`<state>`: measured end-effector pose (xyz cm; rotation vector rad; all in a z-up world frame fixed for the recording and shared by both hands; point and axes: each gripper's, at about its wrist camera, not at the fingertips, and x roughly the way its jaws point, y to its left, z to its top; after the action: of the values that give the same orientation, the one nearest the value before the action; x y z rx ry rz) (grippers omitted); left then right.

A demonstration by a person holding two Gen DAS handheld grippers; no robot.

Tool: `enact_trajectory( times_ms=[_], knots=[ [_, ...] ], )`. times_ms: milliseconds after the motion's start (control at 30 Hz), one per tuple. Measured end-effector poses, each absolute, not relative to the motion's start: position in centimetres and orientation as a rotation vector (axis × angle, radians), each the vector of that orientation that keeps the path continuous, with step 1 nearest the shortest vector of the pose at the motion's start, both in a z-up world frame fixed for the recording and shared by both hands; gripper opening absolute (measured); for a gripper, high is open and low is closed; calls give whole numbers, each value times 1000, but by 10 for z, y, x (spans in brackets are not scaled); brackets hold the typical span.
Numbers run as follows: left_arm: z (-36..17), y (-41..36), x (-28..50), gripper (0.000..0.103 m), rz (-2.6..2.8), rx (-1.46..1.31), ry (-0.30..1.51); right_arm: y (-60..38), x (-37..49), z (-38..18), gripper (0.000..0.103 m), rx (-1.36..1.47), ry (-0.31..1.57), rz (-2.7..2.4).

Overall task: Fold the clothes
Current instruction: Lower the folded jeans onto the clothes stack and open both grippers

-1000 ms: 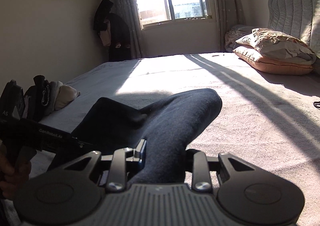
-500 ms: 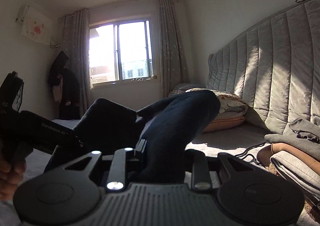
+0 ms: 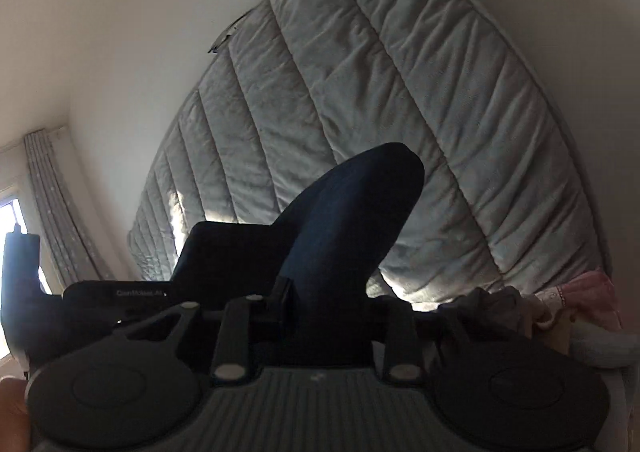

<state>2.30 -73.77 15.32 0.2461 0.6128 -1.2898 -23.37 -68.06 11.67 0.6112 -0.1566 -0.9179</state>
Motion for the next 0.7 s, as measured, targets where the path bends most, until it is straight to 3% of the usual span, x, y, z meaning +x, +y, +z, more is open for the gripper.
enact_trajectory(
  times_ms=[33, 67, 133, 200, 267, 400, 533, 700],
  knots=[
    [142, -750, 16, 69, -1247, 273, 600, -692, -238, 103, 42, 689, -104, -949],
    [138, -753, 10, 73, -1230, 262, 555, -704, -242, 90, 49, 767, -51, -979],
    [143, -748, 7, 74, -1229, 201, 517, -718, -254, 79, 51, 850, -2, -994],
    [154, -742, 22, 73, -1220, 141, 557, -715, -269, 87, 60, 827, -26, -987],
    [166, -734, 32, 70, -1158, 112, 557, -704, -284, 93, 81, 791, -55, -1024],
    [196, -701, 34, 70, -1086, 37, 497, -701, -312, 92, 79, 783, -136, -1098],
    [205, -686, -15, 70, -1211, 128, 371, -701, -313, 100, 61, 667, -207, -1100],
    [158, -718, -53, 68, -1196, 384, 371, -696, -290, 106, 57, 601, -192, -926]
  ],
)
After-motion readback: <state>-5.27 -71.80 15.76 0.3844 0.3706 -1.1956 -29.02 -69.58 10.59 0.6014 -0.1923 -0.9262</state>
